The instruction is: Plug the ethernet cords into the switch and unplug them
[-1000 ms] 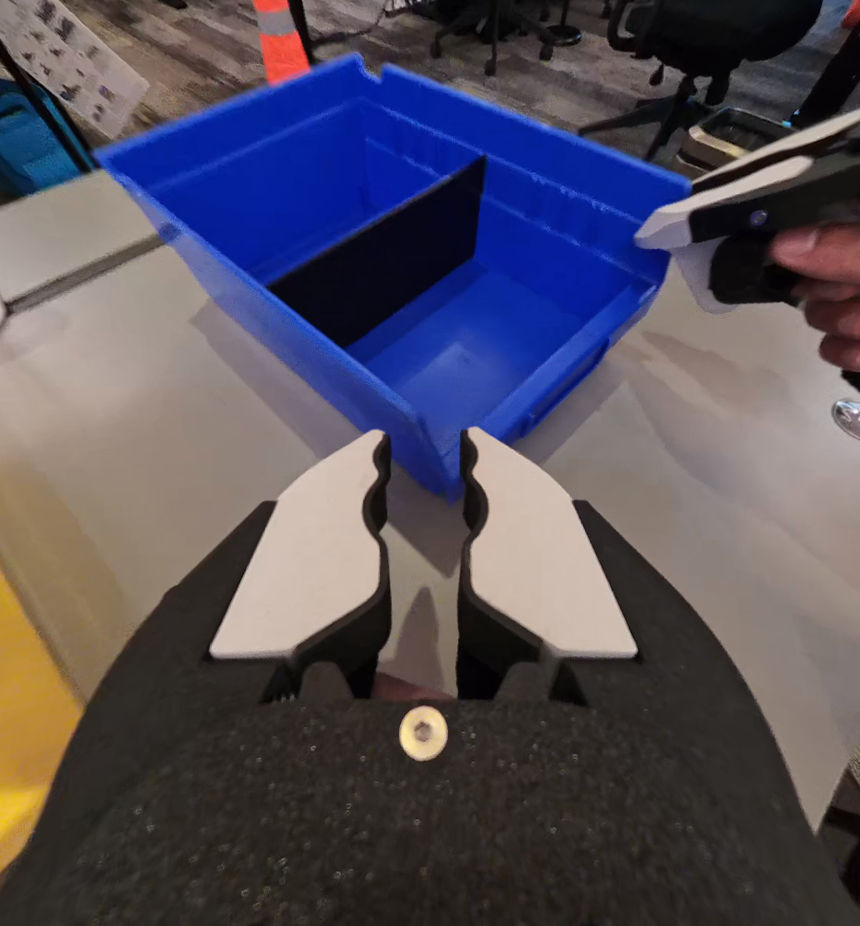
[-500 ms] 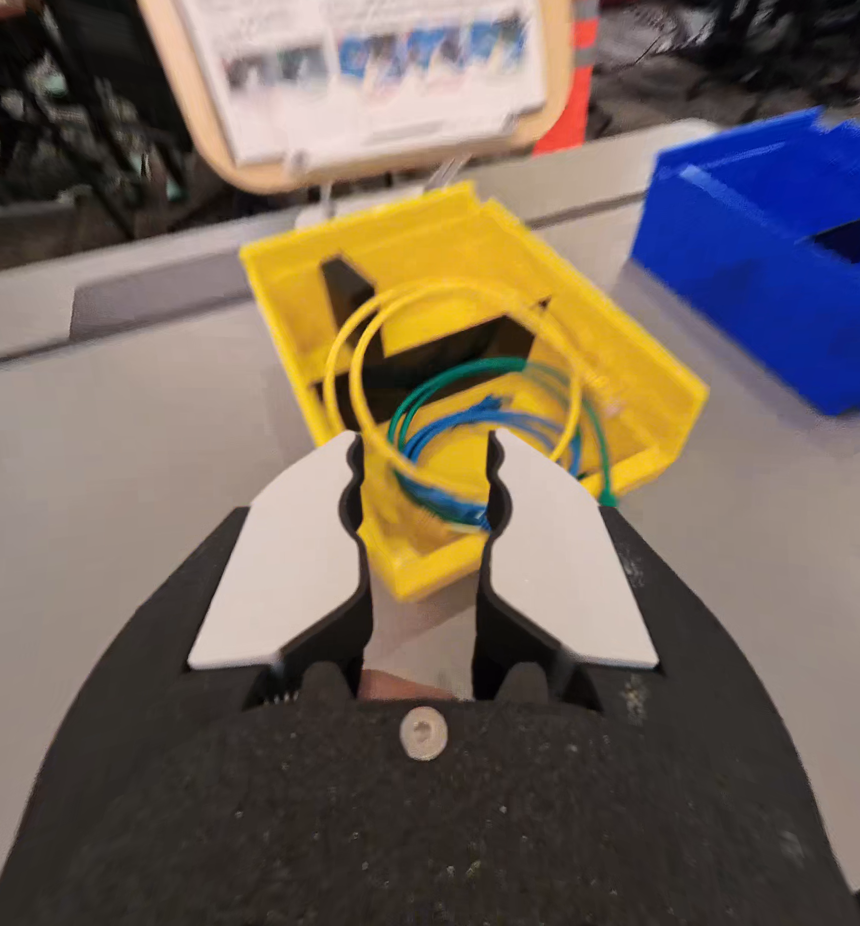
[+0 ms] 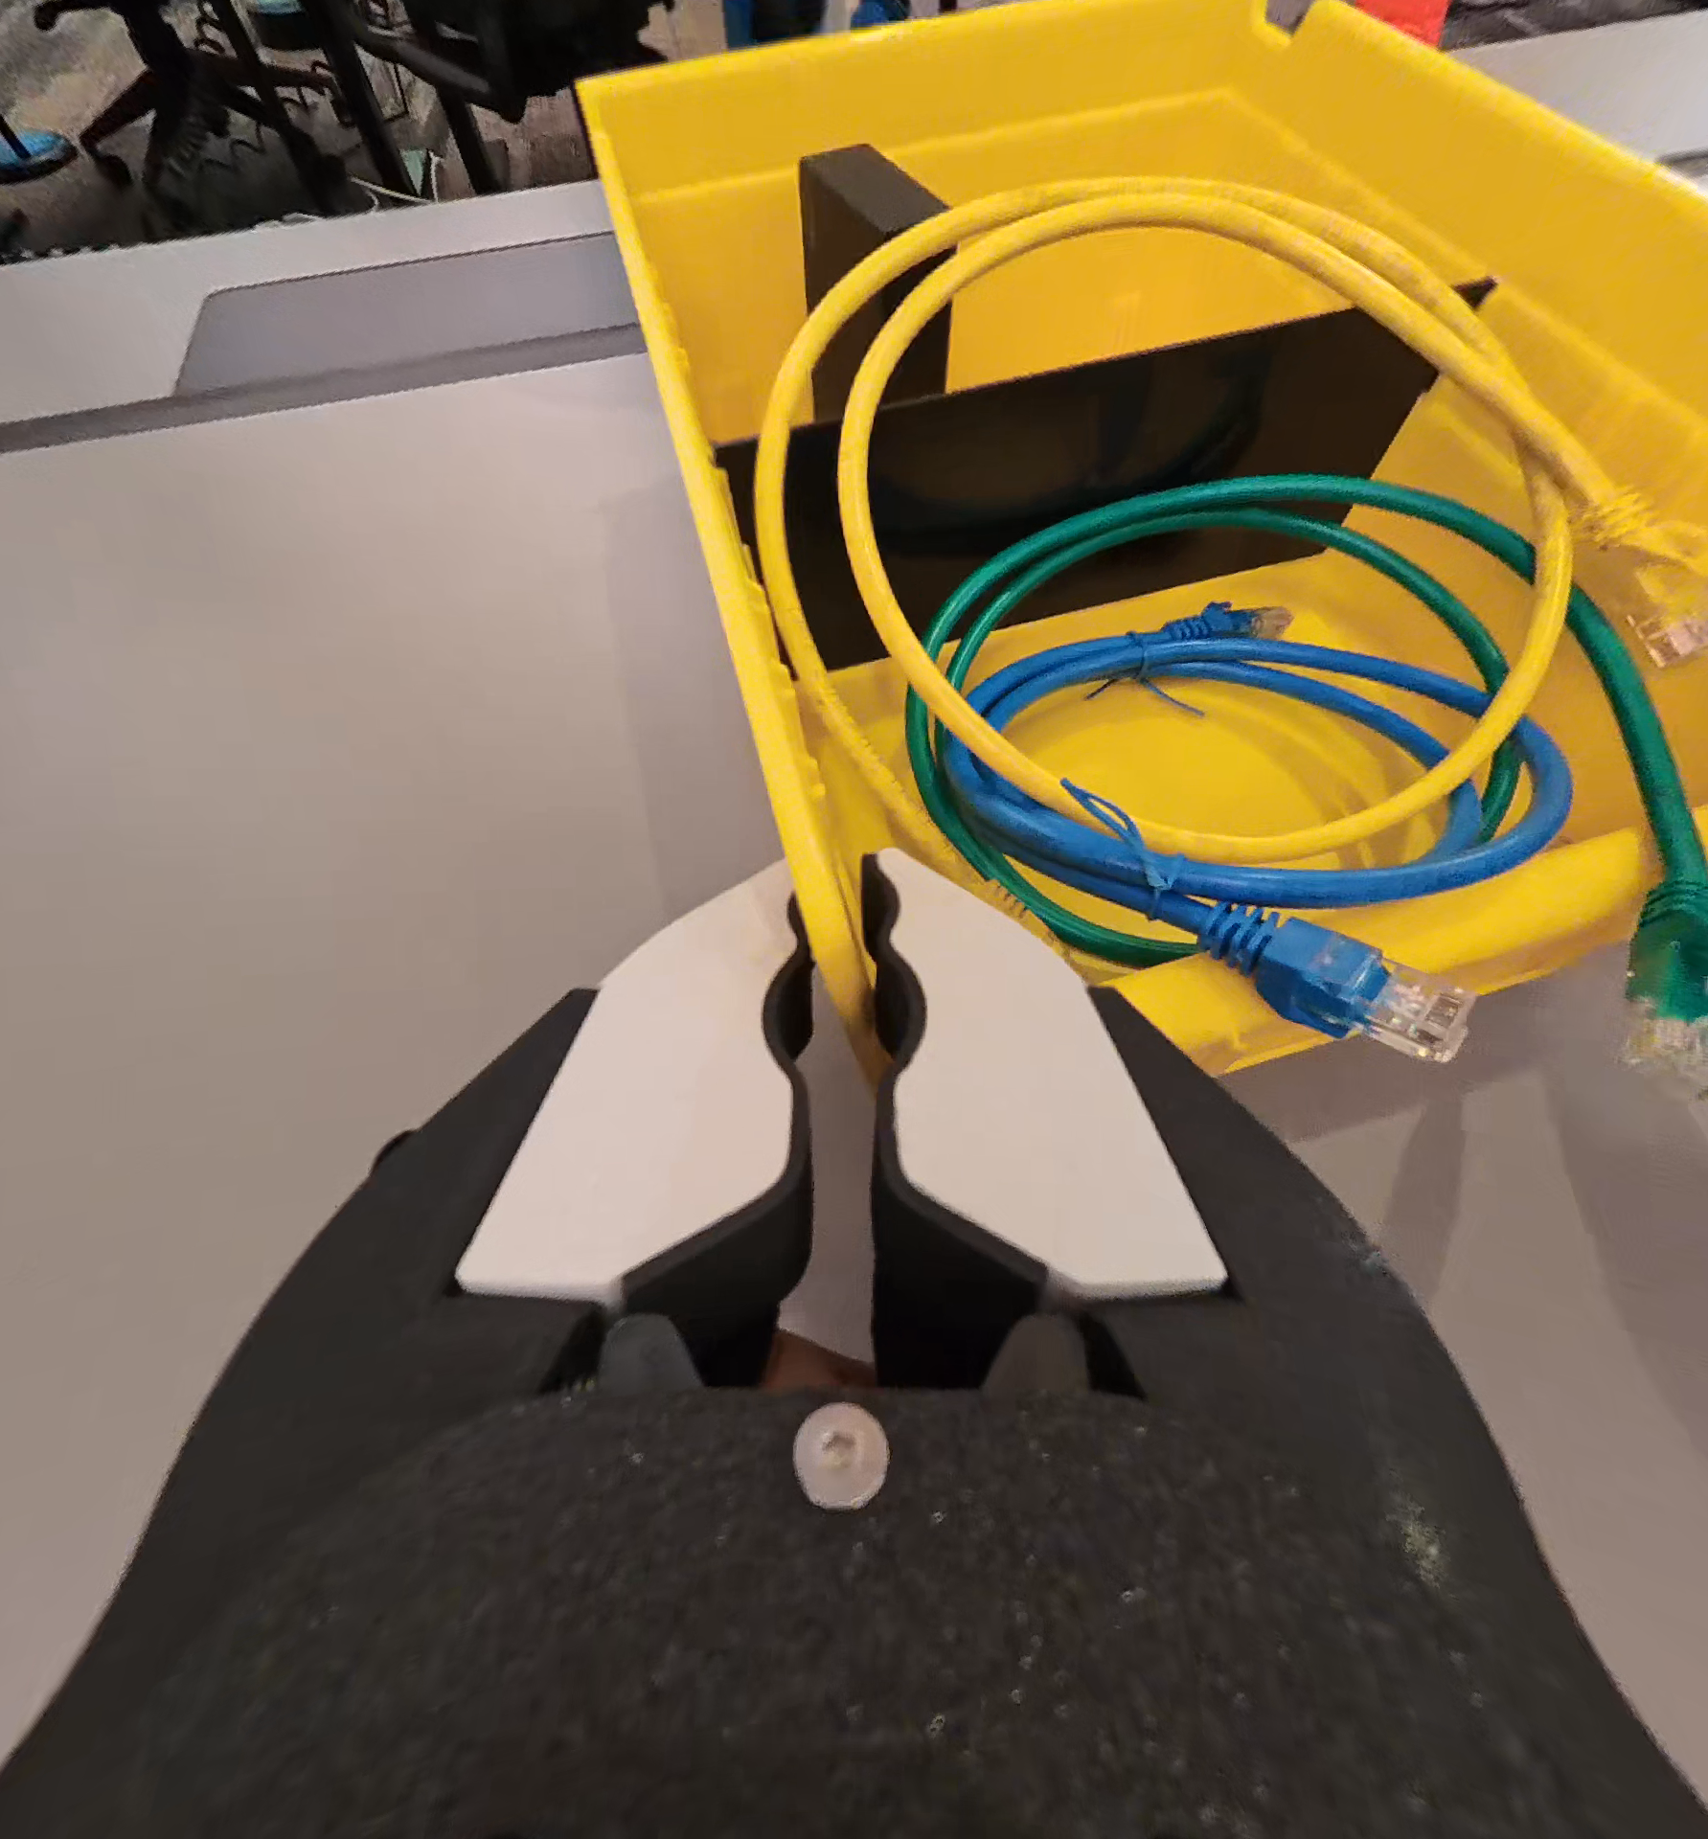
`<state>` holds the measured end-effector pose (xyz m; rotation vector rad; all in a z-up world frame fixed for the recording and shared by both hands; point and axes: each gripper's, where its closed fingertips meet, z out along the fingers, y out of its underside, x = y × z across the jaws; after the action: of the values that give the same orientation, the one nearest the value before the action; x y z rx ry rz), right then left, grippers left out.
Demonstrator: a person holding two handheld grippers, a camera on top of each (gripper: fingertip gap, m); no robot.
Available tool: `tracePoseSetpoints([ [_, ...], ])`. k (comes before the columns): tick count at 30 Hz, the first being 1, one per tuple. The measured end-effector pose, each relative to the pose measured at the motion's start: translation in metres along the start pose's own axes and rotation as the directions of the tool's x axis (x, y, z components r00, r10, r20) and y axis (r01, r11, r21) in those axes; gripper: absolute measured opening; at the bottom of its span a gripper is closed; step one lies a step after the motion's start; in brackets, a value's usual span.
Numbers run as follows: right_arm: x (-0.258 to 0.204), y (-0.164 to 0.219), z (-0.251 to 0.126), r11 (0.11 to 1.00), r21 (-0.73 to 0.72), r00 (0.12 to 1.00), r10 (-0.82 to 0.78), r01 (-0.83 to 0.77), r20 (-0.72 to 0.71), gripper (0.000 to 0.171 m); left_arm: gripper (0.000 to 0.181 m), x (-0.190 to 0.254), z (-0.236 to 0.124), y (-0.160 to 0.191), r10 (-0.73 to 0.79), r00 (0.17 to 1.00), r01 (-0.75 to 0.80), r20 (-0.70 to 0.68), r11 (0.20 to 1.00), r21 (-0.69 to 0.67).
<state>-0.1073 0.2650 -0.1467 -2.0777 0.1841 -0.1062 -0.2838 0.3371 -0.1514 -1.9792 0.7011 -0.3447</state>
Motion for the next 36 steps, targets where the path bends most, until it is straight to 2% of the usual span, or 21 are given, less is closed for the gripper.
tracePoseSetpoints([
  [4, -0.029, -0.021, -0.013, 0.99, 0.108, 0.993, -0.08, 0.089, -0.09, 0.005, 0.003, -0.03, -0.016, -0.007, -0.041, 0.999, 0.041, 0.004, 0.999, 0.004],
  [9, -0.11, -0.037, -0.011, 0.981, 0.155, 0.993, -0.119, 0.116, 0.012, 0.008, 0.004, -0.11, -0.056, -0.013, 0.021, 0.997, -0.026, 0.08, 0.998, 0.056],
  [13, -0.185, -0.036, -0.003, 0.981, 0.14, 0.985, -0.147, 0.134, 0.09, 0.009, 0.003, -0.175, -0.078, 0.014, 0.0, 0.994, -0.003, 0.107, 1.0, 0.028],
  [16, -0.228, -0.021, 0.008, 0.989, 0.081, 0.978, -0.137, 0.125, 0.159, 0.011, 0.003, -0.211, -0.082, 0.036, -0.041, 0.993, 0.042, 0.112, 0.999, -0.009],
  [18, -0.245, -0.009, 0.014, 0.99, 0.066, 0.973, -0.134, 0.123, 0.186, 0.012, 0.004, -0.226, -0.076, 0.054, -0.027, 0.993, 0.031, 0.119, 0.999, -0.032],
  [22, -0.259, -0.004, 0.01, 0.977, 0.121, 0.955, -0.2, 0.177, 0.22, 0.018, 0.003, -0.236, -0.076, 0.056, -0.117, 0.987, 0.119, 0.111, 0.993, -0.019],
  [24, -0.265, 0.0, -0.002, 0.973, 0.111, 0.914, -0.229, 0.203, 0.334, 0.021, 0.018, -0.237, -0.083, 0.055, -0.126, 0.985, 0.128, 0.118, 0.992, -0.013],
  [27, -0.252, 0.015, -0.036, 0.959, 0.101, 0.813, -0.277, 0.263, 0.512, 0.028, 0.032, -0.236, -0.11, 0.03, -0.127, 0.986, 0.115, 0.111, 0.987, 0.111],
  [29, -0.228, 0.031, -0.063, 0.953, 0.082, 0.74, -0.278, 0.29, 0.612, 0.046, 0.037, -0.224, -0.136, 0.005, -0.162, 0.987, 0.149, 0.024, 0.95, 0.275],
  [31, -0.189, 0.047, -0.087, 0.947, 0.087, 0.685, -0.286, 0.31, 0.67, 0.056, 0.037, -0.201, -0.156, -0.008, -0.205, 0.976, 0.217, -0.073, 0.906, 0.364],
  [32, -0.166, 0.05, -0.098, 0.951, 0.11, 0.682, -0.286, 0.29, 0.673, 0.064, 0.036, -0.185, -0.16, -0.009, -0.225, 0.967, 0.255, -0.123, 0.891, 0.375],
  [34, -0.114, 0.048, -0.118, 0.97, 0.166, 0.721, -0.245, 0.18, 0.648, 0.055, 0.037, -0.139, -0.158, -0.004, -0.267, 0.933, 0.337, -0.242, 0.884, 0.323],
  [36, -0.057, 0.054, -0.13, 0.988, 0.135, 0.784, -0.144, 0.078, 0.604, 0.061, 0.039, -0.086, -0.152, 0.009, -0.285, 0.896, 0.377, -0.341, 0.894, 0.242],
])
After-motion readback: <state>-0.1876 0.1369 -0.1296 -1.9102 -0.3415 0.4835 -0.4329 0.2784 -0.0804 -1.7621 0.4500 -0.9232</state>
